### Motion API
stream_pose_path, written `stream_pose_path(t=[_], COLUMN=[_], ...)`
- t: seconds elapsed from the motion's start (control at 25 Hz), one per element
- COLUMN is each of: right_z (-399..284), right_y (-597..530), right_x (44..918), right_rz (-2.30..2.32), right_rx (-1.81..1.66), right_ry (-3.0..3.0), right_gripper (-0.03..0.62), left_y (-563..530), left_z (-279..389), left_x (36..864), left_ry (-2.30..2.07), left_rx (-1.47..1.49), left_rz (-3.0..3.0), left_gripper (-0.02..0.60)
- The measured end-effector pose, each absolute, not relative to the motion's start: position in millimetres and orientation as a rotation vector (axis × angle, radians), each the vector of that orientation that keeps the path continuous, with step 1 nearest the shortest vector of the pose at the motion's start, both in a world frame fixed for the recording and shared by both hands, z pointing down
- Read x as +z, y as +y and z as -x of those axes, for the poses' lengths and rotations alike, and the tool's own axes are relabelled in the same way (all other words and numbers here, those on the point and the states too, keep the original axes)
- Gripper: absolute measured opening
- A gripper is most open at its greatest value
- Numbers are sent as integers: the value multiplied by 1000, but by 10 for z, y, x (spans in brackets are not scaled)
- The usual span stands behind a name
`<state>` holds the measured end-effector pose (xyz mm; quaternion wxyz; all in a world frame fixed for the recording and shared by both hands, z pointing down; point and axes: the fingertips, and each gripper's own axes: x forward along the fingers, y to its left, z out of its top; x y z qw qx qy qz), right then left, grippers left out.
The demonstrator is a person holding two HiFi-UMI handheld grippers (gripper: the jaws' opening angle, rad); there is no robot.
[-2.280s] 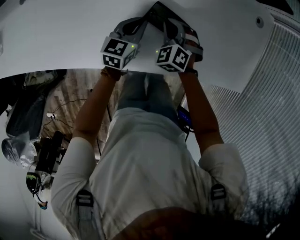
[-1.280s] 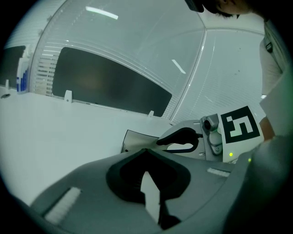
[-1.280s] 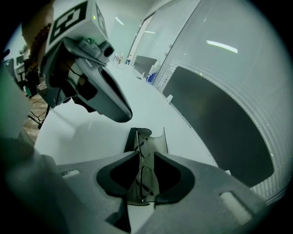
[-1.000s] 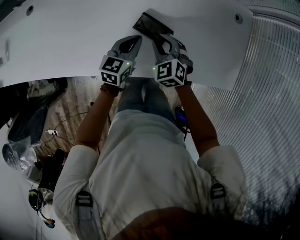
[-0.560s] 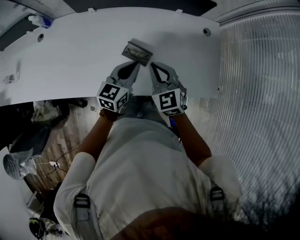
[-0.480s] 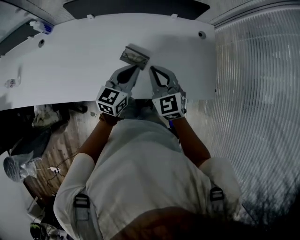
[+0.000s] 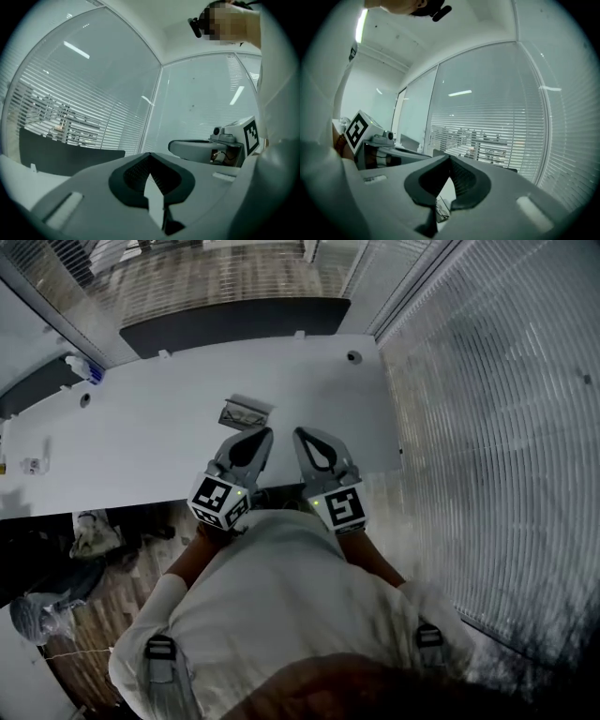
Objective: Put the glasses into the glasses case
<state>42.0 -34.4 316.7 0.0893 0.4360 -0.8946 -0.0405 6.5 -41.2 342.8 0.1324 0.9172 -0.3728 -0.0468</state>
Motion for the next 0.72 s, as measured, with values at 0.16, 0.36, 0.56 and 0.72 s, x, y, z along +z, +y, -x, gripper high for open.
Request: stream_pose_path(t=[0.16, 0.36, 0.56, 0.72], right_z=[-572, -667, -696, -652], right_y=[-249, -176, -153, -115], right_x=[3104, 3192, 3168, 3111], right_rz=[-1370, -1361, -1397, -1384], right_rx=[-75, -11, 28, 5], right_ry=[-2667, -2647, -2682, -2718], right_gripper=[3, 3, 2, 0], left_y=[-289, -262, -238, -196], left_z=[-241, -371, -374, -344], left_x=[3331, 3273, 3294, 3310], left_ry=[-1031, -1005, -1012, -1015], left_rx=[-157, -156, -158, -150], left_rz=[-2676, -2693, -2675, -2667], left_gripper=[2, 2, 2, 2])
